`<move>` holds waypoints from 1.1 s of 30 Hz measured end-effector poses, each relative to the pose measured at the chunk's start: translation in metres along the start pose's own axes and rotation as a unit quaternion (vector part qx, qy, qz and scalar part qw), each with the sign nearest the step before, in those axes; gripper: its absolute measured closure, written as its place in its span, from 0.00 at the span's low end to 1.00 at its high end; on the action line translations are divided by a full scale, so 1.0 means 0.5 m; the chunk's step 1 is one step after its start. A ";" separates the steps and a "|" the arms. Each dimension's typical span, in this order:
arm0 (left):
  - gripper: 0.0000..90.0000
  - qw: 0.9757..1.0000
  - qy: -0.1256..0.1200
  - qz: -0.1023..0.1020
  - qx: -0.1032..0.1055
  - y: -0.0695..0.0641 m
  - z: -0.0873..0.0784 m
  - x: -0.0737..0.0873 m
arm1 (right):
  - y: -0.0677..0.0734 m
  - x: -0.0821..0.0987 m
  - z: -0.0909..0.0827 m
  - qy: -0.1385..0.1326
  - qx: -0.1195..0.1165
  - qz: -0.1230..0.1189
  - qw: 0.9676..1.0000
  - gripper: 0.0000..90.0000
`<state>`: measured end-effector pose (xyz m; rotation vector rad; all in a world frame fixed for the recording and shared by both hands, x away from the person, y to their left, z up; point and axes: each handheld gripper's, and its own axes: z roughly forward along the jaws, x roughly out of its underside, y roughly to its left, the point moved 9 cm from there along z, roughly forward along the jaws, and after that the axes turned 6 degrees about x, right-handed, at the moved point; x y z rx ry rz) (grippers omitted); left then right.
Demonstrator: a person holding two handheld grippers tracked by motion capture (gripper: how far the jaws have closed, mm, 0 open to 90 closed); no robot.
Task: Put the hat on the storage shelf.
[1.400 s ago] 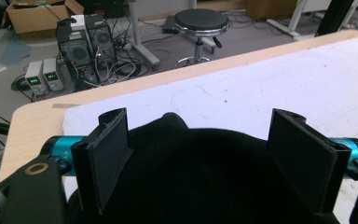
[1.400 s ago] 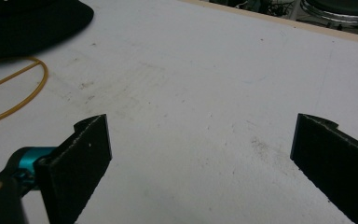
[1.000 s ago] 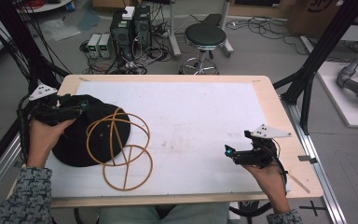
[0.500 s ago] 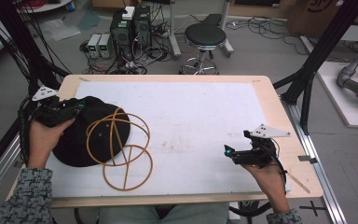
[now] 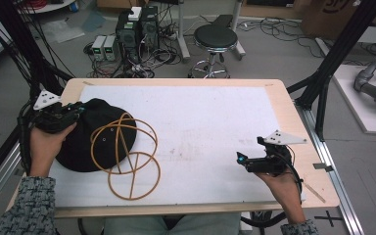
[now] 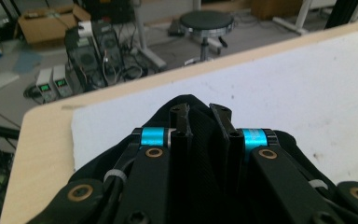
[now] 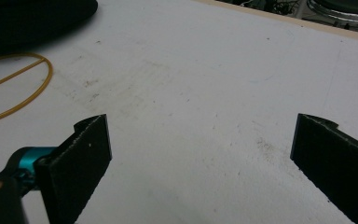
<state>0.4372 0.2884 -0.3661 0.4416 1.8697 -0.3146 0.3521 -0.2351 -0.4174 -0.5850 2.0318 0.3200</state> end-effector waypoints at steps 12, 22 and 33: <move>0.88 0.992 -0.103 -0.066 -0.017 0.055 -0.075 -0.046 | 0.003 -0.001 0.000 0.001 -0.001 -0.002 1.000 0.05; 0.88 0.976 -0.165 -0.140 -0.002 0.095 -0.129 -0.060 | 0.005 -0.001 0.000 0.002 -0.004 -0.004 1.000 0.05; 0.88 0.962 -0.215 -0.168 0.028 0.111 -0.174 -0.087 | 0.004 0.000 -0.001 0.000 -0.007 -0.001 1.000 0.05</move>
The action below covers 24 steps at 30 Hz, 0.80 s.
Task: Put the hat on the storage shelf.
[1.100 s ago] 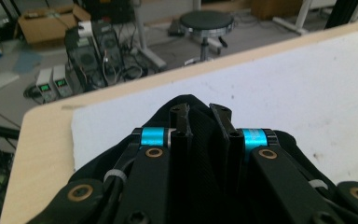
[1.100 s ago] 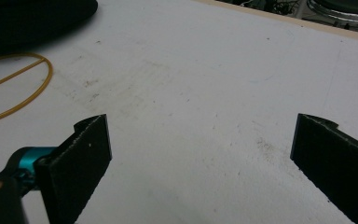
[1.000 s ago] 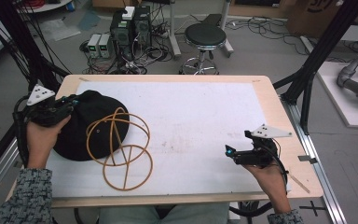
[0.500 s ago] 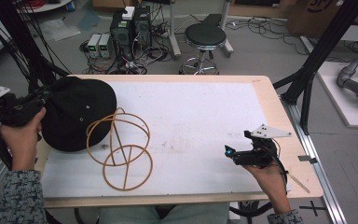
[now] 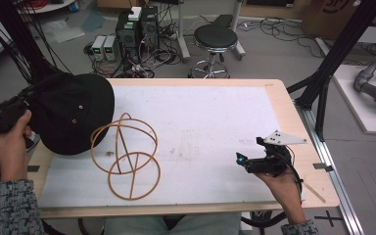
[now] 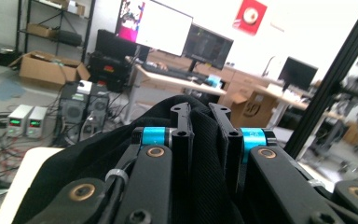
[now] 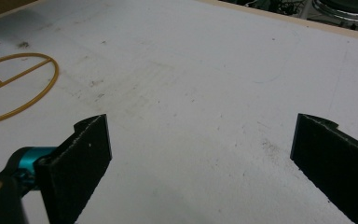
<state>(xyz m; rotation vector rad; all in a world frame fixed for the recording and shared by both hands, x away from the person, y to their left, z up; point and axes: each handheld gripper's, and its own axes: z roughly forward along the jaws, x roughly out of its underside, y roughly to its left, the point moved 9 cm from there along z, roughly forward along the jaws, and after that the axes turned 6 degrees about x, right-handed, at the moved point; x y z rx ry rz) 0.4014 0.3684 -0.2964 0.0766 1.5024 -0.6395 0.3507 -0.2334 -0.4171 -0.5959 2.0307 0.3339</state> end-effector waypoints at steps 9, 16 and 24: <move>0.88 0.999 -0.033 -0.020 0.028 -0.024 -0.011 -0.034 | 0.003 0.002 0.004 0.003 -0.002 0.000 1.000 0.05; 0.89 0.997 -0.053 -0.019 0.048 -0.058 -0.015 -0.061 | 0.005 0.004 0.004 0.006 -0.004 0.000 1.000 0.05; 0.89 0.994 -0.088 -0.015 0.059 -0.078 -0.032 -0.094 | 0.006 0.005 0.005 0.007 -0.006 0.000 1.000 0.05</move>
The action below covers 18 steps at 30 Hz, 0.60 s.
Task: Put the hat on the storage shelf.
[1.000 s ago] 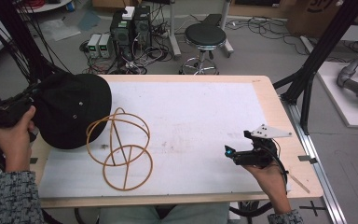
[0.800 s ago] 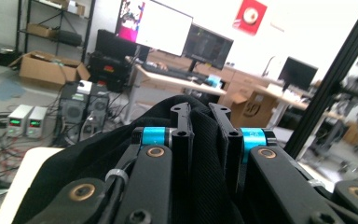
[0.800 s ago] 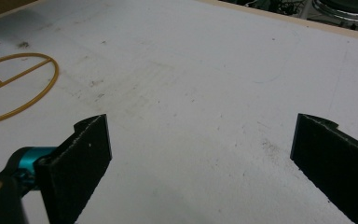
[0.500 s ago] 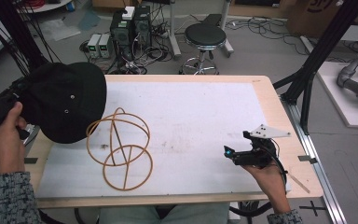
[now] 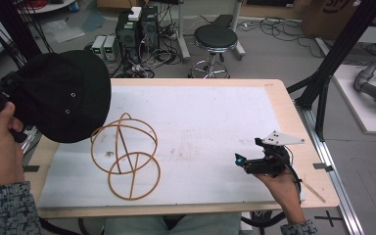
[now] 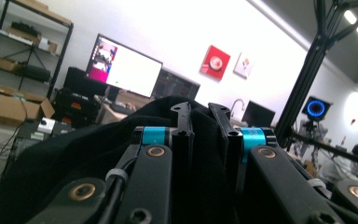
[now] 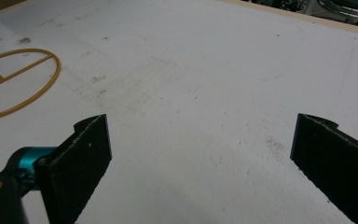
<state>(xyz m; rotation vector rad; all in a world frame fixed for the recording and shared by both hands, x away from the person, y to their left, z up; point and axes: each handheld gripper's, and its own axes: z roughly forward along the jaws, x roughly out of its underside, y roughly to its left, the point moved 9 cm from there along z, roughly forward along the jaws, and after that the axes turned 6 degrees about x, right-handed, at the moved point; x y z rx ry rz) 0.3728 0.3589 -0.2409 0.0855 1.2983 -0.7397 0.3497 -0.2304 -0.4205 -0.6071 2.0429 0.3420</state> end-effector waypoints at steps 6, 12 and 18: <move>0.89 1.000 0.004 0.002 0.001 -0.002 0.003 -0.013 | 0.001 -0.001 0.000 -0.001 -0.001 -0.001 1.000 0.05; 0.89 1.000 0.023 0.013 0.008 -0.015 0.020 -0.032 | -0.002 -0.004 -0.003 -0.002 -0.001 0.001 1.000 0.05; 0.89 0.999 0.033 0.032 0.017 -0.039 0.028 -0.064 | -0.004 -0.005 -0.005 -0.005 -0.002 0.003 1.000 0.05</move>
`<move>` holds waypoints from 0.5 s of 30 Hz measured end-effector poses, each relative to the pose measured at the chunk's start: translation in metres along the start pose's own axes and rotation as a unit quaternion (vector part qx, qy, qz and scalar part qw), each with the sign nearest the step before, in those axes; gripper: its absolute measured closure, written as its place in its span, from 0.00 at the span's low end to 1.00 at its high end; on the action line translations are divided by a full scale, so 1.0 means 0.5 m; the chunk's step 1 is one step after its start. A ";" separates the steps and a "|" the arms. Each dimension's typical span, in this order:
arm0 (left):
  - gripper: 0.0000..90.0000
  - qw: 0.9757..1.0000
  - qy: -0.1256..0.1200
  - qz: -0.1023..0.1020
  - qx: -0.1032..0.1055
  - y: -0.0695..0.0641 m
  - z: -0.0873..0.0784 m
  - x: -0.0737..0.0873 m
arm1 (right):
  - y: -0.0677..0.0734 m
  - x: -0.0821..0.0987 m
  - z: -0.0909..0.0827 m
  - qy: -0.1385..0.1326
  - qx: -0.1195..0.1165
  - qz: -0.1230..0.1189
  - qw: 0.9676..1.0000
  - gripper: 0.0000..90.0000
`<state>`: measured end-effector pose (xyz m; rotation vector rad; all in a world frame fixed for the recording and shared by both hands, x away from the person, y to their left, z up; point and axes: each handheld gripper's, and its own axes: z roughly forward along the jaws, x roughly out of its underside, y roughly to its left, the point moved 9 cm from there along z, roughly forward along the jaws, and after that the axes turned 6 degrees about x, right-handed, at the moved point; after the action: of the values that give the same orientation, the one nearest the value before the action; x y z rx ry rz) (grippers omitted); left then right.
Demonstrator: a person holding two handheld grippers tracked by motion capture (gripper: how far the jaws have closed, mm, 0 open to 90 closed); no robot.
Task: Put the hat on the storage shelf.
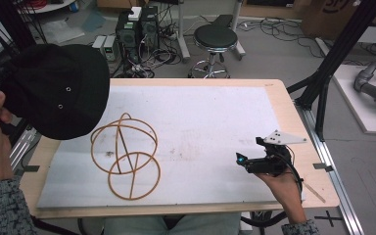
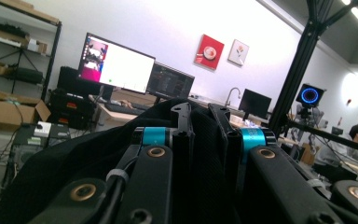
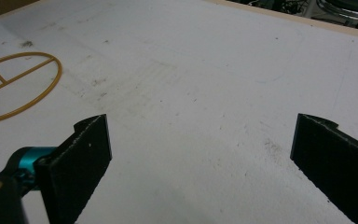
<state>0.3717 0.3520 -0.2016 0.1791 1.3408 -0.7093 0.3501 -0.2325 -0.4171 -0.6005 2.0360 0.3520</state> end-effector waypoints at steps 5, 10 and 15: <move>0.89 1.000 -0.001 0.005 0.014 -0.020 0.000 -0.028 | 0.000 -0.002 0.000 -0.003 0.000 -0.003 1.000 0.05; 0.89 0.999 0.003 0.000 0.040 -0.043 0.001 -0.044 | 0.000 -0.002 0.001 -0.002 -0.001 -0.001 1.000 0.05; 0.89 0.997 0.018 -0.010 0.079 -0.065 0.005 -0.050 | 0.001 -0.003 0.002 0.000 -0.001 0.000 1.000 0.05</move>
<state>0.3540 0.3344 -0.1688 0.3059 1.3235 -0.8334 0.3511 -0.2313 -0.4163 -0.6020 2.0361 0.3538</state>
